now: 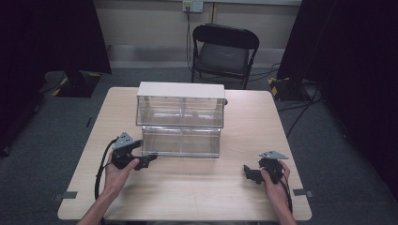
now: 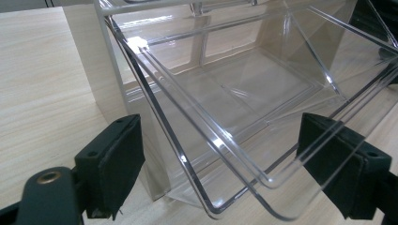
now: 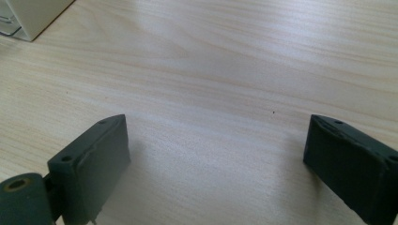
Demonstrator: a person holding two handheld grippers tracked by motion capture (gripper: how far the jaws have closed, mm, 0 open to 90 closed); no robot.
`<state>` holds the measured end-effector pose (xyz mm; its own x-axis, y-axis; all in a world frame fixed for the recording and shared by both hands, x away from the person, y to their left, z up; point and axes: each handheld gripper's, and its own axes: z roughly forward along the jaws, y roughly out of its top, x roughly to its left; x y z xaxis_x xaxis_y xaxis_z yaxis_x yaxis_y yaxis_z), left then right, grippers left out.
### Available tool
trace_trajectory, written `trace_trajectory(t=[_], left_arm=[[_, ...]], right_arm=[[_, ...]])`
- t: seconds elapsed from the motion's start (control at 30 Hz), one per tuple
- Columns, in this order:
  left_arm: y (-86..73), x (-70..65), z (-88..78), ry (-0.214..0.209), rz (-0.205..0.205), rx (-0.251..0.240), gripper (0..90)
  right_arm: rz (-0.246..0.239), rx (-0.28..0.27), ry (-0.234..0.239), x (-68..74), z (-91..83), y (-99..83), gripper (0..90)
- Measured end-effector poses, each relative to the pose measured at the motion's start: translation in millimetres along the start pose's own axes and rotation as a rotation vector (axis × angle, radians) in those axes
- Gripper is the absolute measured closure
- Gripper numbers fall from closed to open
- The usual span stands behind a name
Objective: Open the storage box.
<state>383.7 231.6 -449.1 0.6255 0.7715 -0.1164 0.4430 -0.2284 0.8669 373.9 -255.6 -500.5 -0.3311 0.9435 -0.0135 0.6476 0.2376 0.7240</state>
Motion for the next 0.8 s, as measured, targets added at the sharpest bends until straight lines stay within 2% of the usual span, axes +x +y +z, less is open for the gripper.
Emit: trace_trajectory(t=[0.43, 0.5, 0.8], left_arm=[[5.8, 0.5, -0.4, 0.020, 0.012, -0.005, 16.1], [5.7, 2.0, -0.4, 0.022, -0.004, -0.017, 16.3], [6.9, 2.5, 0.9, 0.019, 0.002, 0.001, 16.1]], right_arm=[[0.001, 0.003, -0.001, 0.5, 0.7, 0.6, 5.5], [0.000, 0.002, 0.000, 0.4, 0.7, 0.6, 5.5], [0.001, 0.003, 0.001, 0.5, 0.9, 0.8, 5.2]])
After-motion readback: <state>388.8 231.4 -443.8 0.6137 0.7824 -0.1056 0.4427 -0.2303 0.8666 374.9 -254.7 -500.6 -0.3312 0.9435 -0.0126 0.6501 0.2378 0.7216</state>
